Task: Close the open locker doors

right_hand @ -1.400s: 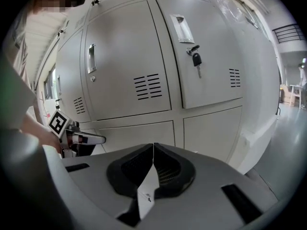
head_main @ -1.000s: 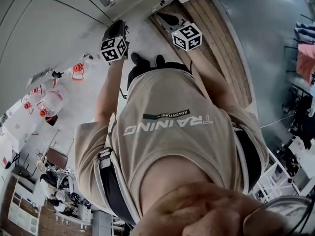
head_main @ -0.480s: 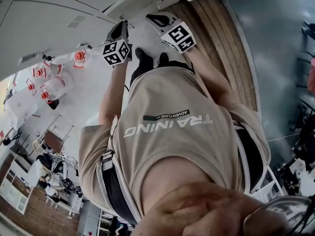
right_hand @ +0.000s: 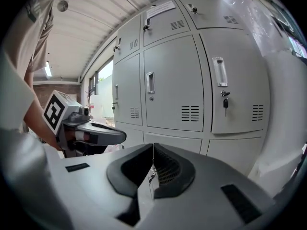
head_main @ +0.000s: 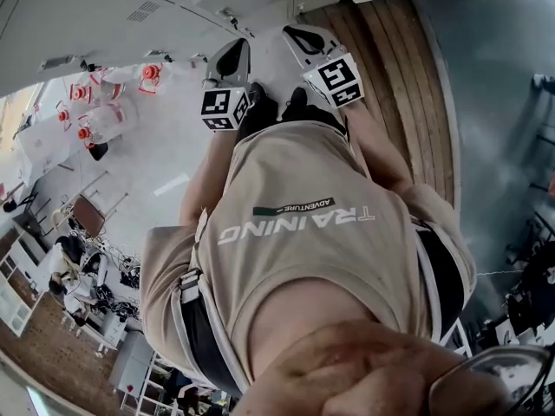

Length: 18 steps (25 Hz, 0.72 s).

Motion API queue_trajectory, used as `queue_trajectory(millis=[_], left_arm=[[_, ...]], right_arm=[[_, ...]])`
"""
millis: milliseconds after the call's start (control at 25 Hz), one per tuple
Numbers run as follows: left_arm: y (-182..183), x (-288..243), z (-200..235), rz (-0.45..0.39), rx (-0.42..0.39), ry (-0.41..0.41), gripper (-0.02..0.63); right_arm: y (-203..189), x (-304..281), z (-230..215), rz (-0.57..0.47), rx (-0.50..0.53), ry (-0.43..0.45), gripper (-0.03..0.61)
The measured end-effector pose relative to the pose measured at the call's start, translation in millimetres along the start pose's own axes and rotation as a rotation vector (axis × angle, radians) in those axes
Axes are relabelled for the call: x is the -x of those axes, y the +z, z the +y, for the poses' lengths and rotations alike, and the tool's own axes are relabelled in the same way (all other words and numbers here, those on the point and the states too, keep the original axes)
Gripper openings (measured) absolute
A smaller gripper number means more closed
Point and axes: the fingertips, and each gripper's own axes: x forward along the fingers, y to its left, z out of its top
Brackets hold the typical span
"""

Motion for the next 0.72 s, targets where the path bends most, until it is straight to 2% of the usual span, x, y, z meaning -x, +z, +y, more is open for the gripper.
queue_trajectory(millis=[240, 440, 720], left_arm=[[47, 18, -12, -0.103, -0.044, -0.029, 0.005], [77, 27, 4, -0.169, -0.047, -0.029, 0.005], [102, 44, 23, -0.237, -0.050, -0.027, 0.005]], right_arm=[[39, 20, -1, -0.052, -0.005, -0.065, 0.014], [77, 22, 1, -0.102, 0.013, -0.104, 0.014], [105, 11, 19, -0.131, 0.020, -0.113, 0.014]])
